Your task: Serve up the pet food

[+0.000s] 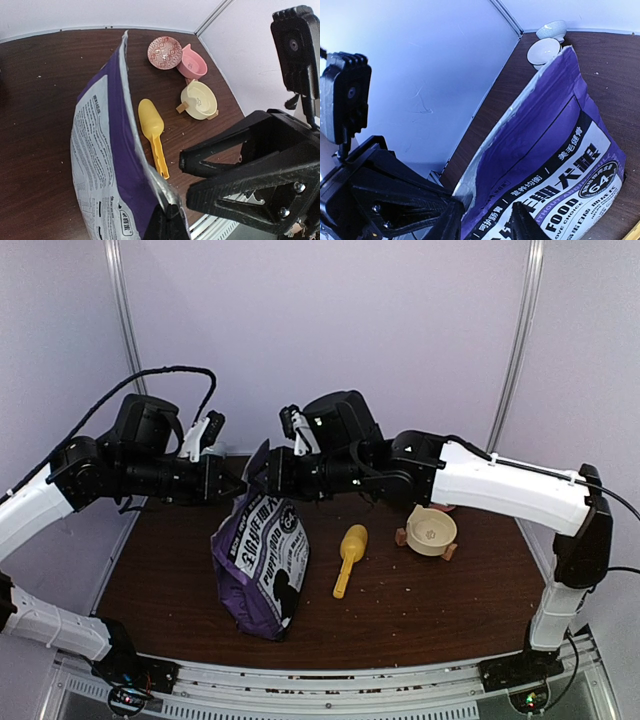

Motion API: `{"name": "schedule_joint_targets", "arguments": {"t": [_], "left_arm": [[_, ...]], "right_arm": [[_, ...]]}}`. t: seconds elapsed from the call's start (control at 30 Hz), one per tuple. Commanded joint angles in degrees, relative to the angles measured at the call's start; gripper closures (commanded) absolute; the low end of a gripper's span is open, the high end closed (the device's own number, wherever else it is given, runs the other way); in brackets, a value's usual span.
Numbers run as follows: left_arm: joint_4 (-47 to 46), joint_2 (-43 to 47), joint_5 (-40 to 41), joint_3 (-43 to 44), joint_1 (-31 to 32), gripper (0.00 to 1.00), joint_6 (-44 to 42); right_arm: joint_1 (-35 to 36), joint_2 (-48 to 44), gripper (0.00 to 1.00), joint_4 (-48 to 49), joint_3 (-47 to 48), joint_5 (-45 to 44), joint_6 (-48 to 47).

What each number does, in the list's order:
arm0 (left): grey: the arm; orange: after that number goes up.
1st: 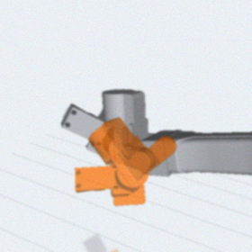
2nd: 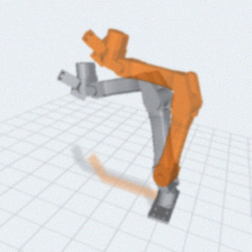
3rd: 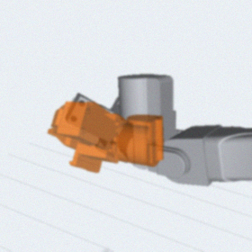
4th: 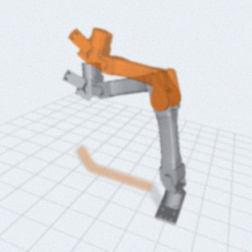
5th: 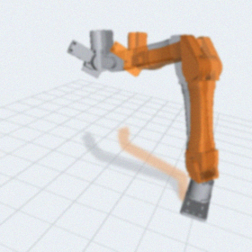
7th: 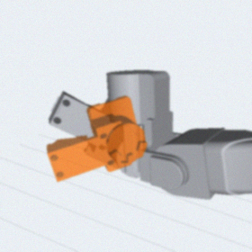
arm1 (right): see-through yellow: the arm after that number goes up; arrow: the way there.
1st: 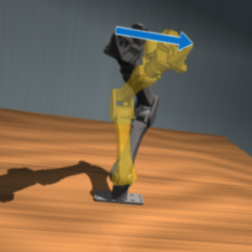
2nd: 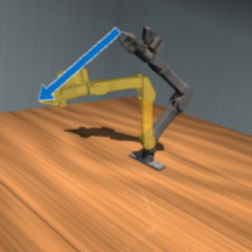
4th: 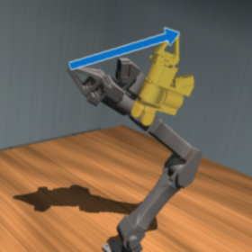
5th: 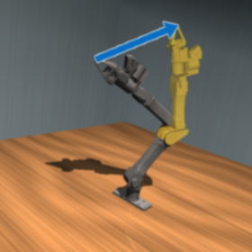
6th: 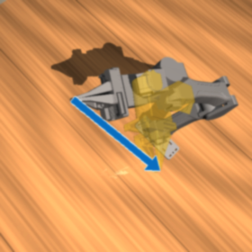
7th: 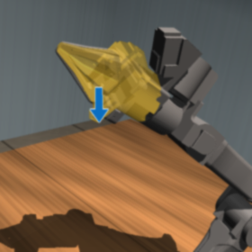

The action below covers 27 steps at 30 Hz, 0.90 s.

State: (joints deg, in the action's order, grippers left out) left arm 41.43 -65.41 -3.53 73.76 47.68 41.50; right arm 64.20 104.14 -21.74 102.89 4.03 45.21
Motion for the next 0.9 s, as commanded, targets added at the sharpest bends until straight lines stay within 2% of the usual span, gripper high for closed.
{"name": "schedule_joint_targets", "arguments": {"t": [0.0,0.5,0.87], "left_arm": [[-1.1,1.5,1.1,-0.2,-0.2,1.0,-0.7],[-2.1,2.4,0.4,-1.0,-0.2,1.0,-1.8],[-5.2,2.4,-5.2,-0.5,-0.1,1.0,-10.7]], "right_arm": [[-0.2,2.6,0.66,-2.0,4.2,0.2,-0.6],[-0.5,8.2,0.73,-7.6,10.7,-0.2,-1.7],[-0.6,13.1,0.79,-11.2,15.2,8.6,-5.0]]}}
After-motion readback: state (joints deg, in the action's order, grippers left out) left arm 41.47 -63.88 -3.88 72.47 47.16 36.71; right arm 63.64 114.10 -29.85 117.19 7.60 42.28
